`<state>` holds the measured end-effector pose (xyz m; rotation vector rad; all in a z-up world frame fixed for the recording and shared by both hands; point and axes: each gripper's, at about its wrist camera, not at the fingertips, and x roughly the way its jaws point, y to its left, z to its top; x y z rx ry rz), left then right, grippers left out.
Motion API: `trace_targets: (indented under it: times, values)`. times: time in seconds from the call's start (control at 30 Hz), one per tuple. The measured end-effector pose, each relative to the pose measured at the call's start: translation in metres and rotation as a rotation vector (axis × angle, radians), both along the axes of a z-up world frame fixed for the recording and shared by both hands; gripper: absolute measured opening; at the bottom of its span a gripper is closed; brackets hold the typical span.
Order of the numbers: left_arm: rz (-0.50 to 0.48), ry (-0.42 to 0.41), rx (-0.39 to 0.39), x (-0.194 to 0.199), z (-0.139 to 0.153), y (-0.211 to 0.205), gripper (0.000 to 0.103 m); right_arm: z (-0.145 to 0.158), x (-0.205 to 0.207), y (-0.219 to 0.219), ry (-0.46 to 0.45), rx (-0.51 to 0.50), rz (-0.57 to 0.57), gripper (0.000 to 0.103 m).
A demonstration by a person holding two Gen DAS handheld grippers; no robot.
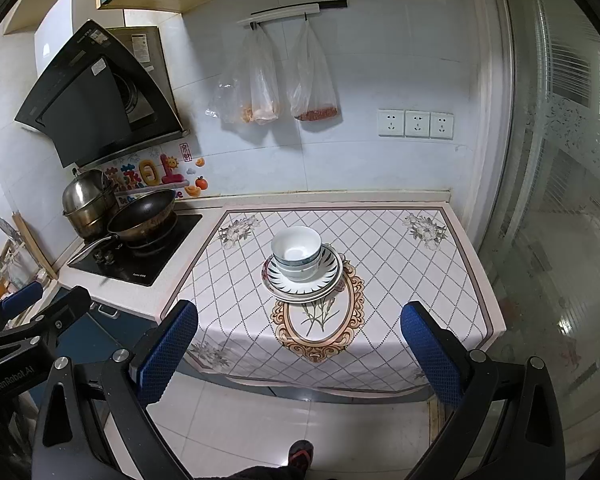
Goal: Organize plates and bowls
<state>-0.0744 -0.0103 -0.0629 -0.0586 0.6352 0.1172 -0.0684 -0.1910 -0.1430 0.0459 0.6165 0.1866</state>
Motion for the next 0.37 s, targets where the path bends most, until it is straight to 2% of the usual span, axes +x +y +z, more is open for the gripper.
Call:
trace_targets:
  times: [0.37]
  values:
    - [0.004,0.003,0.013,-0.0028,0.0024,-0.0052,0.102,0.0009,-0.005,-0.0007,-0.001,0.013,0.001,0.103]
